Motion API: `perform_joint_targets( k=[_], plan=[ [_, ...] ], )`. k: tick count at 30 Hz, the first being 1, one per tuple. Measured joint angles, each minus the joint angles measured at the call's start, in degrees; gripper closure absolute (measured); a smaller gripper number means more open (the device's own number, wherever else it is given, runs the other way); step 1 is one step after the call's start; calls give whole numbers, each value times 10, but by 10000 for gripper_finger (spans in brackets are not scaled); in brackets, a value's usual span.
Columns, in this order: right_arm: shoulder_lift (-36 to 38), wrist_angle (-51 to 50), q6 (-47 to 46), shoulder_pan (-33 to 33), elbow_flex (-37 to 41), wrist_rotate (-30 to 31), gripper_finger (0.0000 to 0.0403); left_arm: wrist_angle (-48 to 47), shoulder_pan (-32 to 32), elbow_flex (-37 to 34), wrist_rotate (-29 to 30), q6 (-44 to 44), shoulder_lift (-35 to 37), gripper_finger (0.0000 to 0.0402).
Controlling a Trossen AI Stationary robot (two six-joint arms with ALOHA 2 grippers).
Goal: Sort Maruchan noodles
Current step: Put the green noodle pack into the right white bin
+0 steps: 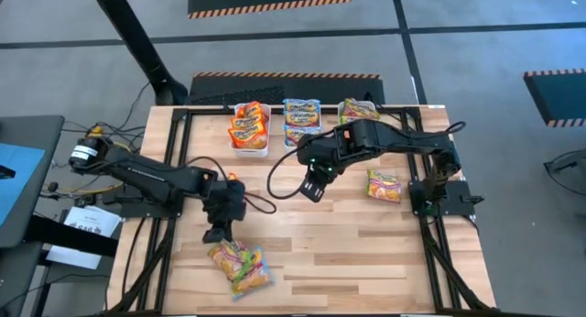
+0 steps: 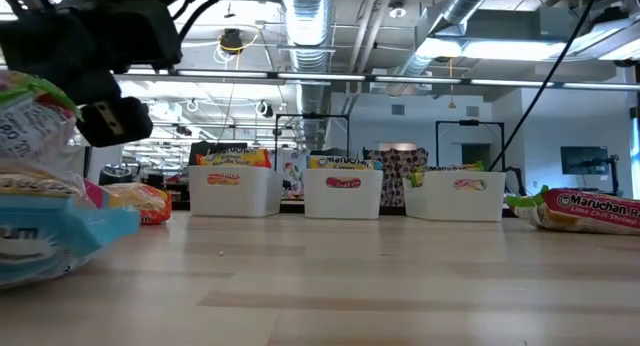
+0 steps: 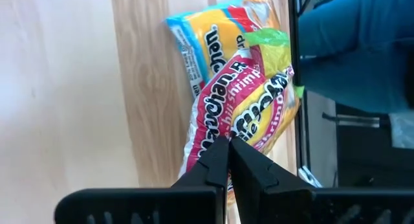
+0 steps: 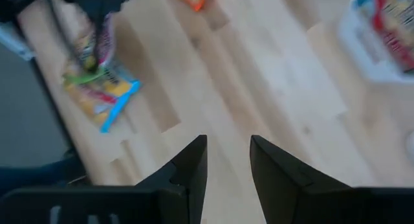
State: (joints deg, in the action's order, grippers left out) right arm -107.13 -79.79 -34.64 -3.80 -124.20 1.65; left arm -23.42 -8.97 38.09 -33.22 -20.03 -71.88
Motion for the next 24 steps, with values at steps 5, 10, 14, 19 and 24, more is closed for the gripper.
perform_joint_targets(
  k=[5, 10, 14, 19, 24],
  plan=[
    [0, 0, -45, -23, 0, -56, 262, 0, 14, 0, -10, 1, 0, 401],
    [0, 23, -98, -67, 0, -60, 262, 0, 12, 0, -12, 0, 0, 401],
    [0, 74, -138, -103, 0, -42, 262, 0, 9, 0, -15, 6, 0, 402],
    [-5, 138, -184, -143, 4, -2, 262, 0, 5, 0, -14, 22, 0, 401],
    [-32, 239, -223, -171, 34, 5, 257, 0, 5, 0, -15, 30, 0, 401]
  ],
)
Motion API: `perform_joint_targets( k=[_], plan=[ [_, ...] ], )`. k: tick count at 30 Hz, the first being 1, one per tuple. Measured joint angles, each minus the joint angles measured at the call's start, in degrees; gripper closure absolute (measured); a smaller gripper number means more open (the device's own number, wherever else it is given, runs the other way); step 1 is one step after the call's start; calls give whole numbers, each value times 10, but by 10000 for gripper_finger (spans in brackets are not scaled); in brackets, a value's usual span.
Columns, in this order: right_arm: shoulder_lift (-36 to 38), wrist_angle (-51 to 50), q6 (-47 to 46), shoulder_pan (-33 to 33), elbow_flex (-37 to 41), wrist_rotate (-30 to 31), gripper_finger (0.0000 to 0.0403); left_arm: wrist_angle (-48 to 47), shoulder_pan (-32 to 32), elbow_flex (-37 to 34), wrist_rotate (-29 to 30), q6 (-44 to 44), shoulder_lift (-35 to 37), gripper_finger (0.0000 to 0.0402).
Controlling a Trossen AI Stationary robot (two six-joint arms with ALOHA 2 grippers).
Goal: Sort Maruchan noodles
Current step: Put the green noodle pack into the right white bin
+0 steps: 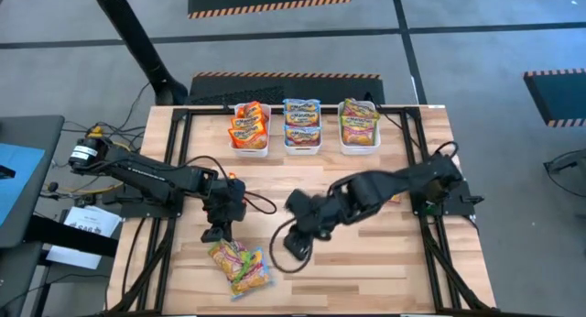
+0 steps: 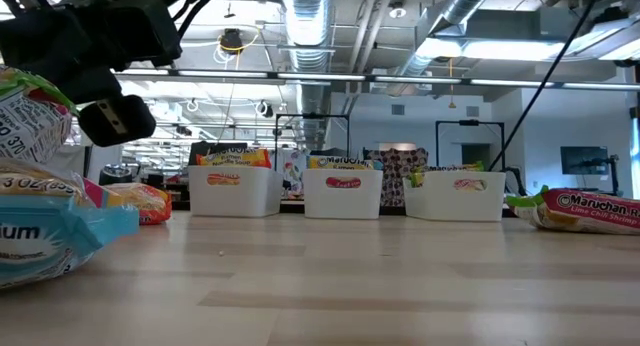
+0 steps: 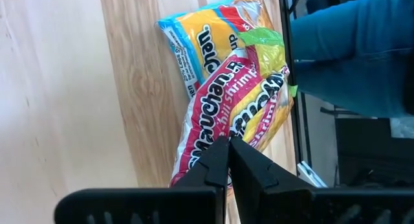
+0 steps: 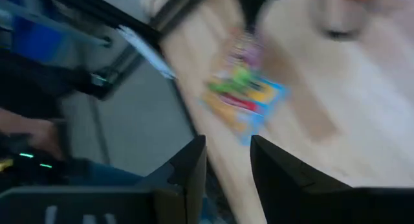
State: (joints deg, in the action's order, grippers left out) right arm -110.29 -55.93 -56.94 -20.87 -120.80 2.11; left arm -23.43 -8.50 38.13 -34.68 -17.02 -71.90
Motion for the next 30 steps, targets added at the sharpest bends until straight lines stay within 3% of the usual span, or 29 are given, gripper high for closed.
perform_joint_targets(
  k=[14, 16, 22, 30],
  plan=[
    [-99, 116, 31, -14, 3, -16, 228, -13, -5, 0, -6, 15, 0, 401],
    [-104, 92, 44, -12, 5, -28, 230, -14, -6, 1, -7, 16, -1, 401],
    [-132, 178, 87, 9, 3, -97, 235, -30, -11, 1, -6, 18, -6, 401],
    [-157, 187, 99, 45, 2, -200, 237, -31, -16, 1, -4, 29, -16, 401]
  ],
)
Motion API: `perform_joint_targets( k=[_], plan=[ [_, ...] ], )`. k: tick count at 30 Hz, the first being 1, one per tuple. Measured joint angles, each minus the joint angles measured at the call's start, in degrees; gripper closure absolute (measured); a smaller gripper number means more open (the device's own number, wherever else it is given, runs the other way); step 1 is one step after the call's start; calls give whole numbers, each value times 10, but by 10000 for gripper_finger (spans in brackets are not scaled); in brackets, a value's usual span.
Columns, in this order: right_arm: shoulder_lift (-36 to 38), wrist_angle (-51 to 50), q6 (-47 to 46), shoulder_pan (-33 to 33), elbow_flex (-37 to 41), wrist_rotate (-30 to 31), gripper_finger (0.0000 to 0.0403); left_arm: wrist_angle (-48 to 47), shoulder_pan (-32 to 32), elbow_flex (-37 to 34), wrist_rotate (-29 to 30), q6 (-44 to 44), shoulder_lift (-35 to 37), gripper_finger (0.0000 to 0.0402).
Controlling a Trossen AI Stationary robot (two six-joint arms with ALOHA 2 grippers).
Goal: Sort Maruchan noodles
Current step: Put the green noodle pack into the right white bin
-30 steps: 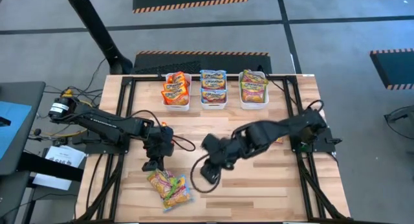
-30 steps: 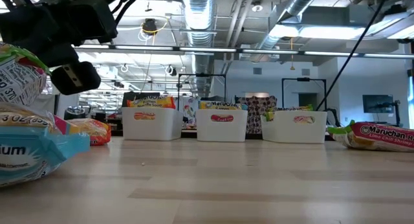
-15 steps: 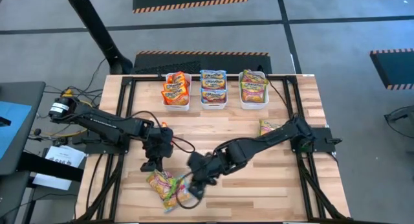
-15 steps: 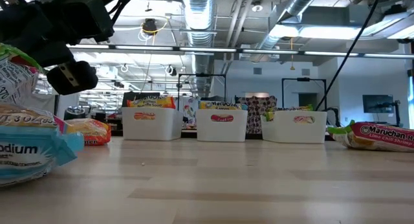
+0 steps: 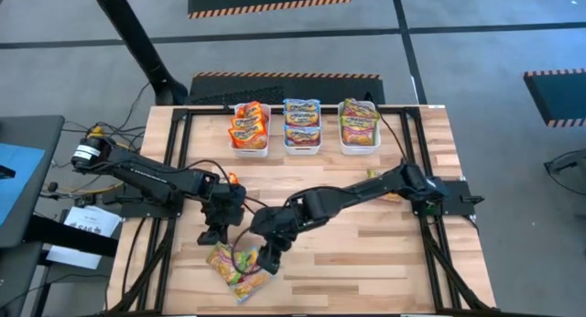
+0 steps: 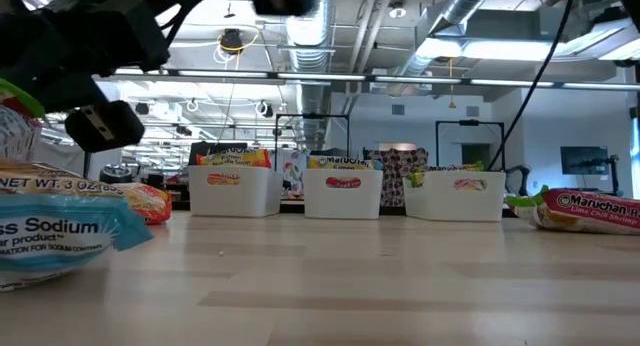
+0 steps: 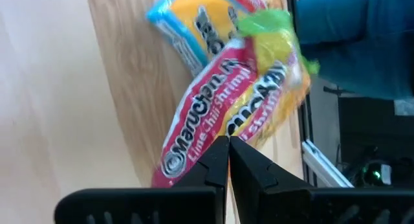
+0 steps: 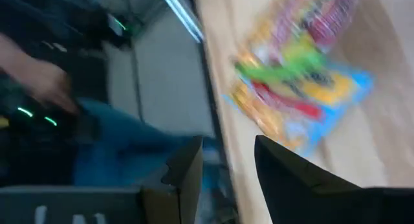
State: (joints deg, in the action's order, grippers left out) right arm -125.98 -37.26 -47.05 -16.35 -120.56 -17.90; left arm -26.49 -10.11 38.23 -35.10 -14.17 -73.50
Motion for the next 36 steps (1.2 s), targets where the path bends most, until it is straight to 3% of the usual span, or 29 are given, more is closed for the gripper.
perform_joint_targets(
  k=[4, 14, 21, 28, 36],
  plan=[
    [-5, -5, 0, 8, 2, -42, 237, 2, 0, 0, 5, 0, -3, 401],
    [-1, -2, 4, 6, 0, -46, 237, -9, 0, 0, 15, -17, -6, 394],
    [-1, -4, 6, 6, 0, -46, 237, -11, 0, 0, 3, -27, -6, 337],
    [-1, -4, 9, 6, 0, -46, 237, -5, 0, -1, 30, 8, -6, 272],
    [-1, -4, 10, 6, 0, -46, 237, 10, 0, 0, 52, 36, -6, 236]
  ],
)
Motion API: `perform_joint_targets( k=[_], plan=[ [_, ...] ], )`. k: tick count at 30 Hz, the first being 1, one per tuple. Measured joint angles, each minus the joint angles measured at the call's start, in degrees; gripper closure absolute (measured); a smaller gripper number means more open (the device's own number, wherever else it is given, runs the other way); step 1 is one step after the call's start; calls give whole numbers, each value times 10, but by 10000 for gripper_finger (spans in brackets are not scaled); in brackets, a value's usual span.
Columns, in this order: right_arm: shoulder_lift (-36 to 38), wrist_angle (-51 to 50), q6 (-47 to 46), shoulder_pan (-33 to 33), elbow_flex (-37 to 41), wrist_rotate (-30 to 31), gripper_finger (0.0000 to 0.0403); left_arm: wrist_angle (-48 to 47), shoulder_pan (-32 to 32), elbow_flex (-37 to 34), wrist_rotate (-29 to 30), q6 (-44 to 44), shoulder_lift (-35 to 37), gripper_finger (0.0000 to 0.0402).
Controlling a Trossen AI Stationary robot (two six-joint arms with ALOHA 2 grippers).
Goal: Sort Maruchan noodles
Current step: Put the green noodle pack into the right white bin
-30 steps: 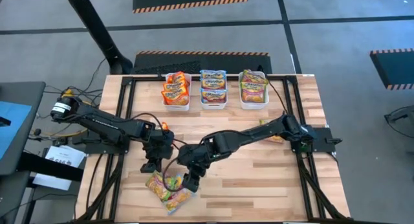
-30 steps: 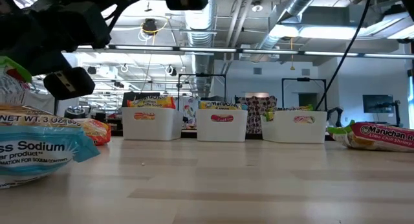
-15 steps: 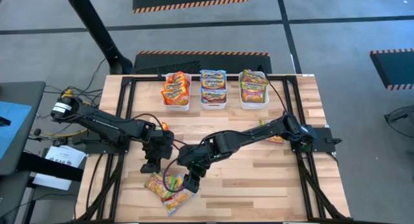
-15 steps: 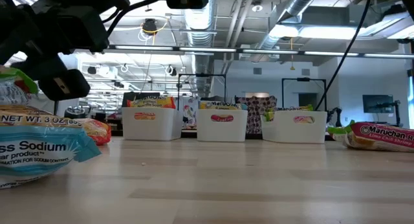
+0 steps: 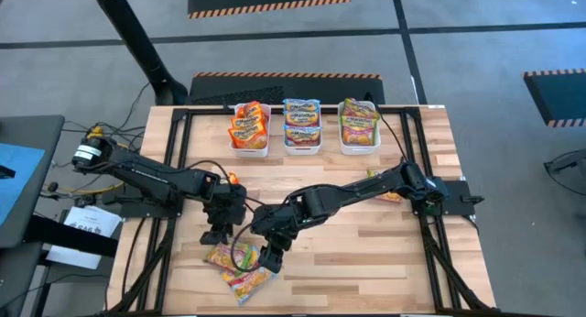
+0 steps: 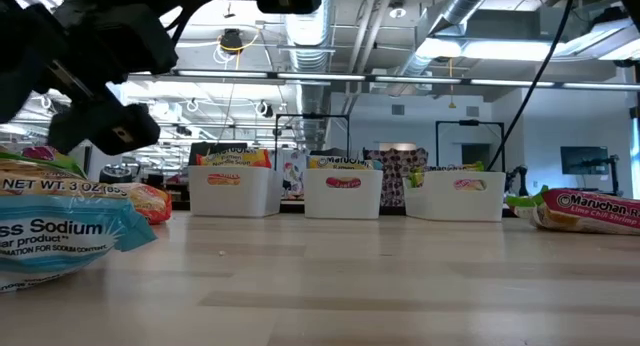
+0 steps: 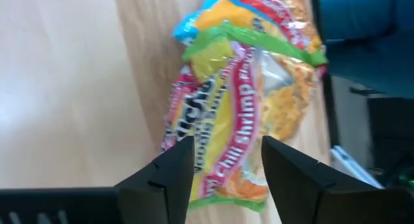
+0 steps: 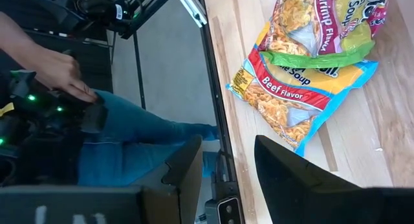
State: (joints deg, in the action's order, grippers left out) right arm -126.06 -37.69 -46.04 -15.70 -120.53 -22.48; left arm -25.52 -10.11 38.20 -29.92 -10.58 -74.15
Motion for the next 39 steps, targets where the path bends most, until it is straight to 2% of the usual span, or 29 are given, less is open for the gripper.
perform_joint_targets(
  k=[3, 10, 15, 18, 25, 29, 39],
  plan=[
    [0, 0, 0, 0, 0, -1, 237, 0, 3, 0, 23, 5, 0, 234],
    [0, 0, 1, 0, 0, -2, 237, 1, 5, 0, 31, 19, -1, 234],
    [0, -4, 1, 0, 0, -2, 237, 17, -8, 0, -15, -25, -26, 234],
    [0, -9, 5, 0, 0, -3, 237, 15, -35, 0, -20, -51, -39, 234],
    [0, -18, 9, 0, 0, -3, 237, 35, -97, 0, 38, -75, -71, 234],
    [0, -20, 10, 0, 0, -3, 237, 46, -107, 1, 71, -96, -96, 234],
    [1, -18, 12, -1, 0, -2, 237, 74, -107, 2, 94, -117, -112, 245]
  ],
)
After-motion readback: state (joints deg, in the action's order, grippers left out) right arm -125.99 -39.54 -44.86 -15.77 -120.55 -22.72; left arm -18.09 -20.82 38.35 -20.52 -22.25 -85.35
